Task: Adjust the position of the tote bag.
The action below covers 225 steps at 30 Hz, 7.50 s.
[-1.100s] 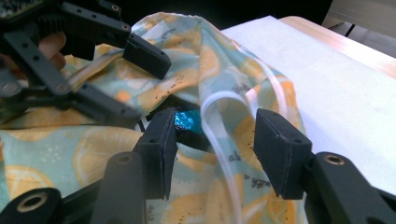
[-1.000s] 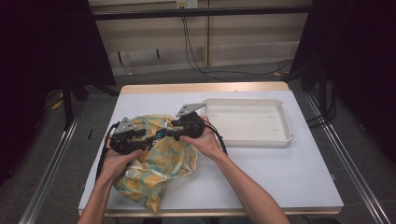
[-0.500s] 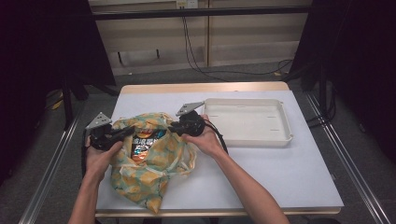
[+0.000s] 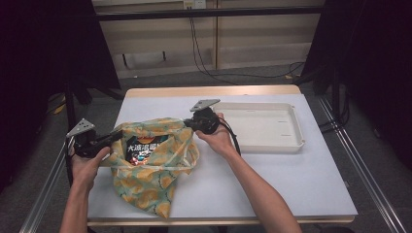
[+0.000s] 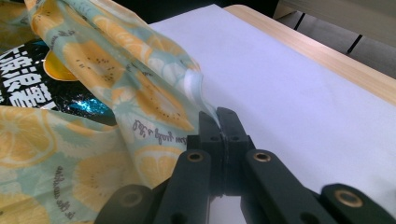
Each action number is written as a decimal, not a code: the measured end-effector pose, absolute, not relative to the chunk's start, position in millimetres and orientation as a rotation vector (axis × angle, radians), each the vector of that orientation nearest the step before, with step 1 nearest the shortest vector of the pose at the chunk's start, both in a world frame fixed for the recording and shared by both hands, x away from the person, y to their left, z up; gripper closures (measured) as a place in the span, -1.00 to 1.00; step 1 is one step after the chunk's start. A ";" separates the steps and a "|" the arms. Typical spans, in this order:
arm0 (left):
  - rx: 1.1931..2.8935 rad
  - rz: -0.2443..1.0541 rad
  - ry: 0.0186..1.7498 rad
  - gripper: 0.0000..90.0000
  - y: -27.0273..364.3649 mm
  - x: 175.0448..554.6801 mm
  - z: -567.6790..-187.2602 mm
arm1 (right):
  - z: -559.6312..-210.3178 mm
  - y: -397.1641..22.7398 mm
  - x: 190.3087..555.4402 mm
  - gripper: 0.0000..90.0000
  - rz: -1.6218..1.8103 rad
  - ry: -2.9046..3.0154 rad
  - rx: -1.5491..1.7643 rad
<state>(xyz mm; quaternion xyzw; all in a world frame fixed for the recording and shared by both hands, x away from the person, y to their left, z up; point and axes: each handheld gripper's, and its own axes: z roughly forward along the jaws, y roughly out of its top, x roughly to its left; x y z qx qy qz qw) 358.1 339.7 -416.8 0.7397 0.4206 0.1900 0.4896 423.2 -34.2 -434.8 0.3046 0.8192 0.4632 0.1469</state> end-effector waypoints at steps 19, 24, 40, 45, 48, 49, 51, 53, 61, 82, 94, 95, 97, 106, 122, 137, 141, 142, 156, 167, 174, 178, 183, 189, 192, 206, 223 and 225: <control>1.727 0.424 0.968 0.45 332.9 349.3 -401.3 | -409.2 -30.3 404.0 0.25 1.482 2.356 0.752; 1.763 0.386 0.876 0.57 314.6 343.9 -393.4 | -406.2 -28.0 401.8 0.53 1.514 2.419 0.708; 1.904 0.399 0.959 0.44 298.0 362.8 -419.3 | -436.3 -4.3 420.3 0.52 1.402 2.506 0.757; 1.914 0.436 1.016 0.35 302.8 369.5 -430.4 | -441.4 -7.6 426.4 0.22 1.351 2.478 0.797; 1.903 0.473 1.044 0.33 306.6 371.9 -431.1 | -446.4 -5.1 428.8 0.13 1.352 2.496 0.797; 1.902 0.467 1.045 0.30 307.8 372.2 -430.9 | -447.7 -3.7 429.0 0.13 1.345 2.494 0.802; 1.891 0.465 1.049 0.23 309.8 371.7 -430.9 | -450.2 -1.0 429.9 0.16 1.351 2.499 0.805; 1.896 0.482 1.056 0.21 312.4 370.7 -431.2 | -452.0 2.2 430.5 0.25 1.346 2.508 0.811; 1.844 0.483 1.085 -0.05 322.5 372.8 -433.6 | -447.3 5.6 442.7 0.98 1.337 2.479 0.845; 1.763 0.420 1.161 0.99 346.2 394.1 -443.3 | -456.4 5.3 457.2 0.78 1.293 2.411 0.919; 1.787 0.390 1.164 0.59 344.5 395.8 -448.8 | -460.4 9.9 453.9 0.87 1.121 2.503 0.935; 1.782 0.396 1.158 0.57 343.5 394.2 -445.8 | -460.1 9.2 453.6 0.79 1.126 2.497 0.928; 1.775 0.402 1.141 0.48 342.0 392.0 -441.8 | -458.4 6.4 452.8 0.67 1.147 2.479 0.937; 1.751 0.425 1.106 0.31 337.5 381.4 -427.9 | -436.0 -13.7 446.4 0.19 1.332 2.423 0.908; 1.853 0.417 1.064 0.47 324.2 386.5 -437.3 | -435.9 18.3 450.9 0.48 1.438 2.569 0.838; 1.874 0.425 1.093 0.41 322.5 390.2 -444.4 | -455.8 25.1 461.5 -0.27 1.450 2.668 0.950; 1.877 0.418 1.107 0.39 321.7 392.1 -448.3 | -465.4 30.3 464.8 -0.38 1.427 2.724 1.004; 1.881 0.415 1.108 0.39 321.6 392.6 -449.4 | -467.3 31.3 465.1 -0.38 1.424 2.734 1.001; 1.877 0.391 1.120 0.38 324.6 393.3 -454.0 | -457.9 38.5 459.4 0.71 1.475 2.736 0.909; 1.847 0.373 1.121 0.27 328.9 391.8 -449.4 | -448.1 42.6 451.8 1.00 1.457 2.719 0.861; 1.827 0.392 1.079 0.05 329.5 385.3 -432.7 | -431.8 36.3 446.2 1.00 1.507 2.663 0.830; 1.819 0.400 1.053 -0.16 327.2 382.5 -426.4 | -419.9 32.8 440.7 1.00 1.531 2.637 0.796; 1.804 0.387 1.055 -0.52 324.4 383.6 -425.2 | -414.4 31.7 434.9 1.00 1.546 2.613 0.774; 1.791 0.361 1.022 -0.15 328.1 380.6 -424.3 | -404.1 31.3 425.5 1.00 1.547 2.599 0.729; 1.785 0.358 1.012 0.30 329.0 379.0 -423.9 | -404.6 30.1 425.5 1.00 1.550 2.599 0.729; 1.753 0.416 1.105 0.98 338.7 382.4 -429.6 | -416.0 21.8 423.4 1.00 1.576 2.599 0.740; 1.794 0.354 1.231 0.72 346.5 389.5 -452.3 | -419.0 8.5 417.9 1.00 1.581 2.575 0.756; 1.790 0.369 1.222 0.46 345.8 388.6 -447.2 | -420.9 8.8 419.6 1.00 1.577 2.579 0.768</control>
